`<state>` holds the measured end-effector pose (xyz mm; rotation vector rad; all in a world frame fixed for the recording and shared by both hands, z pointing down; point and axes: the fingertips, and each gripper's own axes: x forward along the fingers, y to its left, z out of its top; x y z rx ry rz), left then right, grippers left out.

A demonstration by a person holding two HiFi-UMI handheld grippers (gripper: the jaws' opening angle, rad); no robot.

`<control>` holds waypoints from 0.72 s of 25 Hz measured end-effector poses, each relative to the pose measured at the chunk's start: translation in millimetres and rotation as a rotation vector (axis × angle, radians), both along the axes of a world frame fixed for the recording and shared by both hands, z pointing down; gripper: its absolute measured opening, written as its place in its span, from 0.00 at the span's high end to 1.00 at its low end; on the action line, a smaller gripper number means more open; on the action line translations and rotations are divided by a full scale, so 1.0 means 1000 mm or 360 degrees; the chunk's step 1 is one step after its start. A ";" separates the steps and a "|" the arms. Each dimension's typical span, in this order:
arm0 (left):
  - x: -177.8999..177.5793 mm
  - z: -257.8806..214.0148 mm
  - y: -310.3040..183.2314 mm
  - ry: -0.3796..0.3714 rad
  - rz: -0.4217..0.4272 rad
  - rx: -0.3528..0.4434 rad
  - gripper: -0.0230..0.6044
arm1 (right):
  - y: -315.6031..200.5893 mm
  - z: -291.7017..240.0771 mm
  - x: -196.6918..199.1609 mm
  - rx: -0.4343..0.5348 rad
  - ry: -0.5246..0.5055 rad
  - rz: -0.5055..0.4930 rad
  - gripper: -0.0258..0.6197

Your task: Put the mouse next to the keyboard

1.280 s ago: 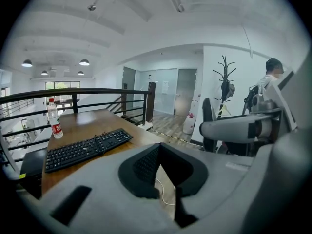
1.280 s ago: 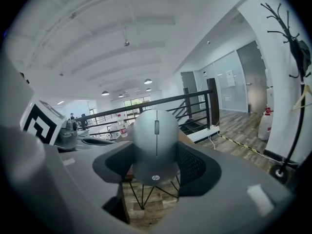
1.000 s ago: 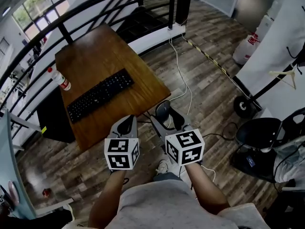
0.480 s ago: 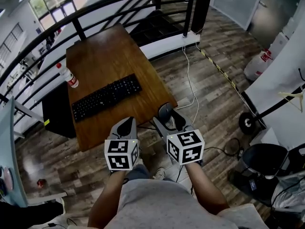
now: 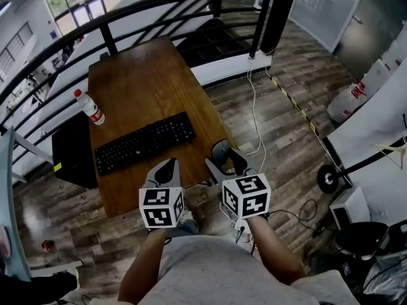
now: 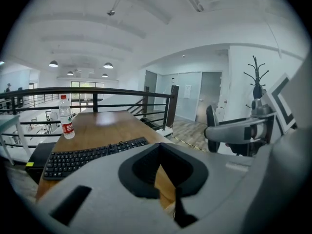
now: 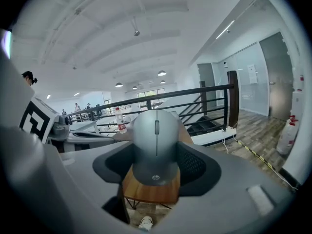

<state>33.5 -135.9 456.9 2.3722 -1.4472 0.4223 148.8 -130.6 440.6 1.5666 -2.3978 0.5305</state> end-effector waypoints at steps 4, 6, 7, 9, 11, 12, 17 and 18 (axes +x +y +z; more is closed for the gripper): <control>-0.014 0.007 -0.032 0.0013 -0.0024 -0.0026 0.97 | -0.037 0.007 -0.009 -0.0038 0.0035 -0.0012 0.51; -0.021 0.011 -0.048 0.0016 -0.0026 -0.0040 0.97 | -0.055 0.012 -0.013 -0.0066 0.0052 -0.0006 0.51; -0.026 0.013 -0.055 0.0018 -0.0028 -0.0045 0.97 | -0.064 0.015 -0.015 -0.0079 0.0062 -0.0003 0.51; -0.034 0.017 -0.068 0.0024 -0.0032 -0.0056 0.97 | -0.078 0.021 -0.019 -0.0108 0.0086 0.0005 0.51; -0.041 0.020 -0.080 0.0029 -0.0034 -0.0063 0.97 | -0.092 0.028 -0.021 -0.0142 0.0113 0.0017 0.51; -0.045 0.022 -0.085 0.0033 -0.0035 -0.0064 0.97 | -0.098 0.030 -0.022 -0.0157 0.0126 0.0022 0.51; -0.061 0.032 -0.107 0.0058 -0.0038 -0.0085 0.97 | -0.125 0.037 -0.025 -0.0197 0.0176 0.0060 0.51; -0.065 0.034 -0.110 0.0063 -0.0036 -0.0092 0.97 | -0.129 0.039 -0.025 -0.0209 0.0184 0.0068 0.51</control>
